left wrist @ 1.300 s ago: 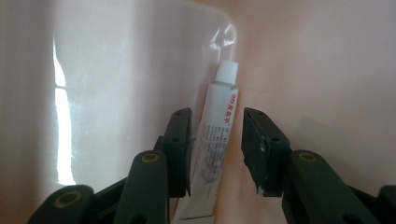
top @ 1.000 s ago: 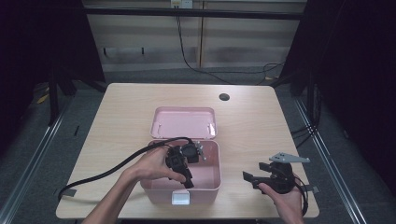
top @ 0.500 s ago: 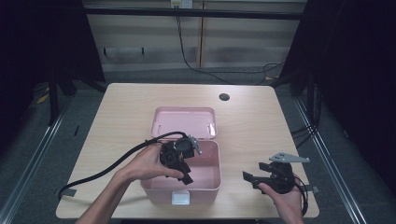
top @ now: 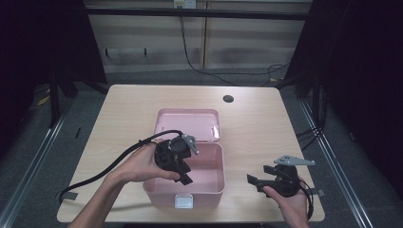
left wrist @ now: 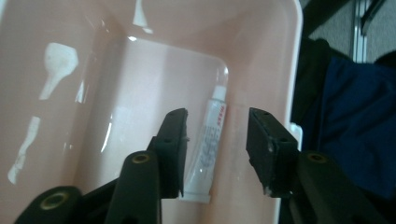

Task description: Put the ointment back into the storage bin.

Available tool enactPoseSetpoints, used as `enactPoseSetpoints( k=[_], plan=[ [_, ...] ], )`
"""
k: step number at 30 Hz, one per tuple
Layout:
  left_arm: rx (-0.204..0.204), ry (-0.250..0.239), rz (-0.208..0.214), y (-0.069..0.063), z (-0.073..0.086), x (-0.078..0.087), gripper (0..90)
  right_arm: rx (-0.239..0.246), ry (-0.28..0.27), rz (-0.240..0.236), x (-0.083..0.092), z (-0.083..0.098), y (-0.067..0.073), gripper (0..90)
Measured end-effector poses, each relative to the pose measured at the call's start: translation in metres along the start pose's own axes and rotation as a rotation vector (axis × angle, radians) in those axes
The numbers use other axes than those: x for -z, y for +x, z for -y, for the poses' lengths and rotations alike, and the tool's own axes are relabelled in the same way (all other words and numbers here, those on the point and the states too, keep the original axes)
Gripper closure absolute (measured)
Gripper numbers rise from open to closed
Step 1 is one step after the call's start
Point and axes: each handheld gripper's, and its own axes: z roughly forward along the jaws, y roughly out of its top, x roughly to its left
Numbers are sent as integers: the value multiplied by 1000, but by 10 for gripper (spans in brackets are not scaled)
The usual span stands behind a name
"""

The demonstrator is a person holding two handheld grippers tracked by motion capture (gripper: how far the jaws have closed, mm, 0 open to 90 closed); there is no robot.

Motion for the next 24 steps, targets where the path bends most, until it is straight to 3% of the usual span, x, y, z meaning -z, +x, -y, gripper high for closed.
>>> enactPoseSetpoints(
  k=[12, 19, 24],
  plan=[
    [-25, 36, -22, -9, 7, 13, 566, -4, -2, 0, 0, 0, 0, 196],
    [-45, 60, 0, -14, 11, 21, 559, -4, -2, 0, 1, 0, 0, 196],
    [-56, 55, -7, -20, 15, 27, 553, -4, -2, 0, 0, 0, 0, 196]
  ],
)
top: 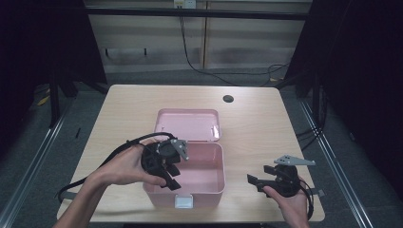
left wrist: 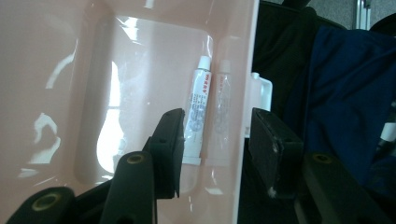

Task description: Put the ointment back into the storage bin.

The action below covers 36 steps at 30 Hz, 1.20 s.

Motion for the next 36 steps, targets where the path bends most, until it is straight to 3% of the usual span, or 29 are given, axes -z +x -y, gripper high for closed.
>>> enactPoseSetpoints(
  k=[11, 24, 36],
  plan=[
    [45, -12, -36, 3, 27, 17, 530, 0, 1, 5, 0, 0, 0, 196],
    [107, -78, -69, 4, 67, 37, 512, 0, 0, 8, 0, 0, -1, 196],
    [163, -140, -68, 7, 107, 35, 499, -8, 1, 9, 0, 0, 0, 195]
  ],
)
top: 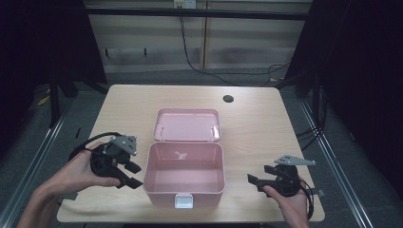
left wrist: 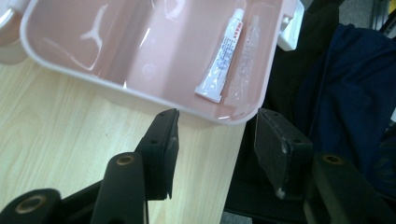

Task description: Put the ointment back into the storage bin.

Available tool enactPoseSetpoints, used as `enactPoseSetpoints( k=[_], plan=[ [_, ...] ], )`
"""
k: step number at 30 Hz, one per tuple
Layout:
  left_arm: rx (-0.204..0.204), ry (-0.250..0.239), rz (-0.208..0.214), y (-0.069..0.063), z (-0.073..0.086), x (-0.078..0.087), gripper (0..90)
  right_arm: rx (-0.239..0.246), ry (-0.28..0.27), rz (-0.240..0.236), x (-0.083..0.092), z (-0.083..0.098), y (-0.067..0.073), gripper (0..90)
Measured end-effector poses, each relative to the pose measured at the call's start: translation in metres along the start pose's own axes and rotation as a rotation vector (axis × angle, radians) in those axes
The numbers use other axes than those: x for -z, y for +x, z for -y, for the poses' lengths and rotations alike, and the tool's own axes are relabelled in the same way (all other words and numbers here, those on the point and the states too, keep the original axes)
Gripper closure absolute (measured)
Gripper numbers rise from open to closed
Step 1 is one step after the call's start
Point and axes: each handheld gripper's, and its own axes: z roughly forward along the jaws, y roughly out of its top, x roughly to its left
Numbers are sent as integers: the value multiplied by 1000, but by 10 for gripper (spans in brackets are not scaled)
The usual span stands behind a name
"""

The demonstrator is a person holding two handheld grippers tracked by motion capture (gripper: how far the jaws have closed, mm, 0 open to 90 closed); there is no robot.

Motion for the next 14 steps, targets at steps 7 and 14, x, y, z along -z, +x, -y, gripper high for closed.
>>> enactPoseSetpoints(
  k=[7, 14],
  plan=[
    [66, -68, -48, 7, 35, -2, 491, -5, 2, 0, 0, 1, -1, 196],
    [112, -95, -92, 17, 62, -14, 502, 2, 15, 9, -2, 0, -2, 194]
  ],
)
